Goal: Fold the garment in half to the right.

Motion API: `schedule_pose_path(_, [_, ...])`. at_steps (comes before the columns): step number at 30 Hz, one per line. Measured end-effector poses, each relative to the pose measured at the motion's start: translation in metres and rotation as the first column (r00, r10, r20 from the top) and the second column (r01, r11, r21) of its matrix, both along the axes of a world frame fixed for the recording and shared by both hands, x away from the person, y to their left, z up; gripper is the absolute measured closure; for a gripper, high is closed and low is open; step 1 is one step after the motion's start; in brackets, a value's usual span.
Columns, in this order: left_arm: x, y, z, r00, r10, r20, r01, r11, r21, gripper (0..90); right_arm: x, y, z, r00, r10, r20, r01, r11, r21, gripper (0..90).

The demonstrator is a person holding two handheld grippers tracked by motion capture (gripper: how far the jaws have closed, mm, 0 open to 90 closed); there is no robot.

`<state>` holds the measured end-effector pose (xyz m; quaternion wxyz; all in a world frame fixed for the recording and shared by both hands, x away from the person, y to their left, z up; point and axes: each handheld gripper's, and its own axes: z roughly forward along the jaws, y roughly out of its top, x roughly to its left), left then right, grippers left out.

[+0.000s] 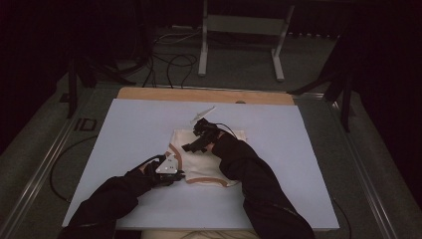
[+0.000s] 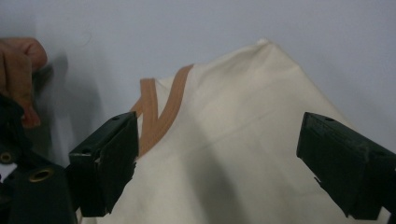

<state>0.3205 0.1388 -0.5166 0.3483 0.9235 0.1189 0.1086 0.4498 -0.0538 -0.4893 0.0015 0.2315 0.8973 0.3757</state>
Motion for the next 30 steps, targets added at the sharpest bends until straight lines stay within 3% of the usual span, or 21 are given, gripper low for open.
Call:
schedule_pose_path(17, [0.003, 0.0, 0.0, 0.9998, -0.006, -0.017, 0.006, 1.0, -0.003, 87.1, 0.023, 0.037, 0.004, 1.0, 0.001, -0.006, -0.001, 1.0, 0.006, 13.0])
schedule_pose_path(21, [0.003, 0.0, 0.001, 0.9998, -0.005, -0.018, 0.005, 1.0, 0.002, 87.1, 0.031, 0.048, 0.002, 0.9997, -0.013, 0.02, 0.014, 0.999, -0.036, 20.4])
schedule_pose_path(30, [0.004, 0.0, 0.001, 0.9995, -0.003, -0.03, 0.003, 1.0, -0.004, 87.1, 0.044, 0.06, -0.005, 0.997, -0.066, 0.041, 0.068, 0.996, -0.051, 42.0])
